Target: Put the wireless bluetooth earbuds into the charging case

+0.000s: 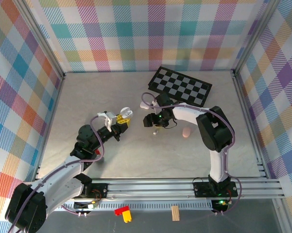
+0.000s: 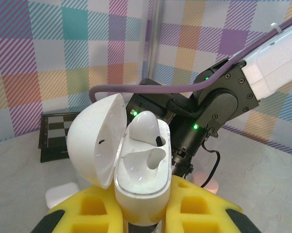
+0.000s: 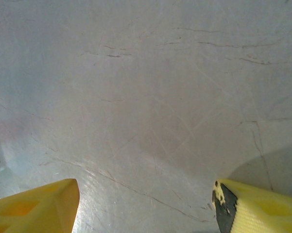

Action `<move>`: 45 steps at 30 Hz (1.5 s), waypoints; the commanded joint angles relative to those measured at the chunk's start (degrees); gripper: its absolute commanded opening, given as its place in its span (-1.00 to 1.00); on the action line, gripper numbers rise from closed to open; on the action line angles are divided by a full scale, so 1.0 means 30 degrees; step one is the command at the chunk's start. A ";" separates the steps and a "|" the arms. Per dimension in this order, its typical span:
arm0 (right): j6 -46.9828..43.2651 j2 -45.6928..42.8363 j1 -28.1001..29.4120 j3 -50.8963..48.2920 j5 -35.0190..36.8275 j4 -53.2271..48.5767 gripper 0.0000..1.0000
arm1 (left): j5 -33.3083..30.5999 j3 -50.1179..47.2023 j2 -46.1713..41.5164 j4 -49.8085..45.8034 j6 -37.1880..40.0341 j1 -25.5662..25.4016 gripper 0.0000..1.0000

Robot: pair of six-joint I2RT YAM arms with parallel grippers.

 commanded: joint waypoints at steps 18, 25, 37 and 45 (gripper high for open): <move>0.0274 -0.2966 0.1657 -0.1799 0.3631 -0.3589 0.28 | -0.4436 -0.0805 0.1412 0.2624 -0.1231 0.2437 -1.00; -0.1009 -0.1033 0.3309 0.1853 0.8691 -0.8162 0.31 | -0.4783 -0.0899 0.1841 0.3027 -0.2423 0.4675 -1.00; -0.2122 0.2979 0.4216 0.7171 1.0152 -1.3035 -0.24 | -0.3382 -0.1424 0.1166 0.2450 -0.1867 0.6247 -1.00; -0.2784 0.4311 0.4213 0.8803 0.9903 -1.4168 -0.30 | -0.2553 -0.1406 0.0833 0.2136 -0.1511 0.6249 -1.00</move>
